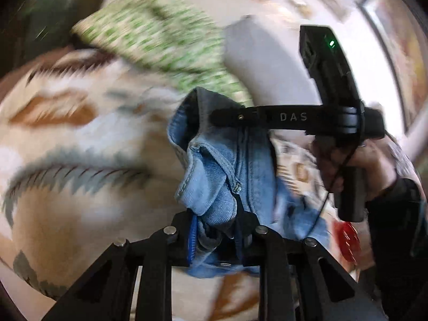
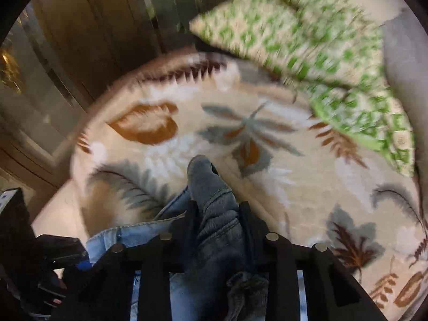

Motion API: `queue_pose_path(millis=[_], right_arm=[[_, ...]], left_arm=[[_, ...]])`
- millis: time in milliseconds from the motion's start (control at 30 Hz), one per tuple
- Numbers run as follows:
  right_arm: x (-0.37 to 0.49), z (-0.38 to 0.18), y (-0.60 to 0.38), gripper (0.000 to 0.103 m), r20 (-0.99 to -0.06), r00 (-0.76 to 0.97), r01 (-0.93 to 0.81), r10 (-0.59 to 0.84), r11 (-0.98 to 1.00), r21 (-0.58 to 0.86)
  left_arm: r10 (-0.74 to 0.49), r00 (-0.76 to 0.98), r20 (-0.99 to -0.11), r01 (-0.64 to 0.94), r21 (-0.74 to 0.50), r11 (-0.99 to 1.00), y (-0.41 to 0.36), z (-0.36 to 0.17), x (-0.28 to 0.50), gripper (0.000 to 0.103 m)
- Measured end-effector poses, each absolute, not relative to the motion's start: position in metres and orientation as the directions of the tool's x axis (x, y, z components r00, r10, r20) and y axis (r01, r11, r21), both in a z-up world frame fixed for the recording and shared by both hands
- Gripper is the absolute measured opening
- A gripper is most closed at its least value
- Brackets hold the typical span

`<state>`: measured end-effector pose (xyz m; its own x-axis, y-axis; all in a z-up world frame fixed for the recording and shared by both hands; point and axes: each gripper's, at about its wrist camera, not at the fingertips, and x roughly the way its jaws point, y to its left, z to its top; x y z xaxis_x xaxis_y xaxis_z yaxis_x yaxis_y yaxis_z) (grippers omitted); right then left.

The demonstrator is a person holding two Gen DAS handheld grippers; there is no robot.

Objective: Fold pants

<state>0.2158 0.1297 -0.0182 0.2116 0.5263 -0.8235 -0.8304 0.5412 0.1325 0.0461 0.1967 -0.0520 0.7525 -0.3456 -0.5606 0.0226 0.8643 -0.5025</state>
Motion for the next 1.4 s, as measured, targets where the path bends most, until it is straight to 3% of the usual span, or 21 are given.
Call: queue_pose_path(millis=[200, 367, 467, 533, 567, 600, 633, 667, 700, 733, 833, 1067, 1267, 1300, 1367, 1400], right_arm=[[0.196, 0.032, -0.028, 0.028, -0.689, 0.323, -0.756, 0.649, 0.615, 0.226], [0.193, 0.007, -0.159, 0.024, -0.656, 0.410, -0.632, 0.633, 0.716, 0.297], [0.198, -0.041, -0.217, 0.024, -0.697, 0.418, -0.531, 0.583, 0.779, 0.333], [0.205, -0.085, -0.249, 0.025, -0.766, 0.365, -0.438, 0.530, 0.823, 0.361], [0.207, -0.099, -0.264, 0.025, -0.792, 0.354, -0.384, 0.497, 0.849, 0.362], [0.206, -0.113, -0.281, 0.026, -0.807, 0.352, -0.316, 0.474, 0.872, 0.374], [0.202, -0.120, -0.299, 0.031, -0.809, 0.363, -0.258, 0.462, 0.884, 0.389], [0.197, -0.123, -0.312, 0.038, -0.804, 0.378, -0.226, 0.459, 0.888, 0.400], [0.190, -0.123, -0.324, 0.066, -0.789, 0.396, -0.207, 0.469, 0.883, 0.421], [0.183, -0.121, -0.335, 0.089, -0.766, 0.421, -0.193, 0.486, 0.873, 0.448], [0.164, -0.106, -0.348, 0.091, -0.692, 0.480, -0.188, 0.539, 0.834, 0.519], [0.134, -0.074, -0.311, 0.091, -0.616, 0.489, -0.273, 0.618, 0.778, 0.566], [0.120, -0.084, -0.259, 0.091, -0.667, 0.435, -0.329, 0.605, 0.796, 0.508], [0.124, -0.091, -0.250, 0.087, -0.678, 0.413, -0.323, 0.608, 0.794, 0.515], [0.127, -0.100, -0.240, 0.042, -0.665, 0.371, -0.342, 0.649, 0.761, 0.552], [0.127, -0.102, -0.233, 0.013, -0.673, 0.360, -0.355, 0.646, 0.762, 0.542]], left_arm=[[-0.503, 0.700, -0.506, 0.292, -0.440, 0.849, 0.092, -0.003, 0.048, 0.023], [-0.570, 0.571, -0.591, 0.438, -0.368, 0.820, -0.026, -0.015, 0.070, 0.023], [-0.522, 0.450, -0.724, 0.469, -0.305, 0.829, -0.099, -0.059, 0.087, 0.023], [-0.396, 0.362, -0.844, 0.478, -0.197, 0.856, -0.140, -0.111, 0.096, 0.026], [-0.381, 0.392, -0.837, 0.504, -0.151, 0.850, -0.150, -0.118, 0.093, 0.028], [-0.361, 0.428, -0.828, 0.524, -0.098, 0.846, -0.157, -0.117, 0.089, 0.033], [-0.343, 0.425, -0.838, 0.544, -0.067, 0.836, -0.165, -0.113, 0.085, 0.047], [-0.370, 0.396, -0.840, 0.565, -0.095, 0.820, -0.168, -0.108, 0.084, 0.060], [-0.413, 0.359, -0.837, 0.585, -0.143, 0.798, -0.168, -0.101, 0.083, 0.079], [-0.431, 0.357, -0.829, 0.583, -0.163, 0.796, -0.165, -0.090, 0.079, 0.081], [-0.411, 0.438, -0.799, 0.557, -0.117, 0.822, -0.145, -0.055, 0.070, 0.089], [-0.227, 0.533, -0.815, 0.372, -0.015, 0.928, -0.047, -0.032, 0.087, 0.089], [-0.351, 0.417, -0.839, 0.296, -0.240, 0.924, 0.013, -0.070, 0.109, 0.089], [-0.401, 0.389, -0.829, 0.280, -0.308, 0.909, 0.016, -0.080, 0.118, 0.089], [-0.482, 0.317, -0.817, 0.268, -0.410, 0.872, 0.014, -0.101, 0.131, 0.089], [-0.504, 0.298, -0.810, 0.270, -0.435, 0.859, 0.013, -0.106, 0.133, 0.089]])
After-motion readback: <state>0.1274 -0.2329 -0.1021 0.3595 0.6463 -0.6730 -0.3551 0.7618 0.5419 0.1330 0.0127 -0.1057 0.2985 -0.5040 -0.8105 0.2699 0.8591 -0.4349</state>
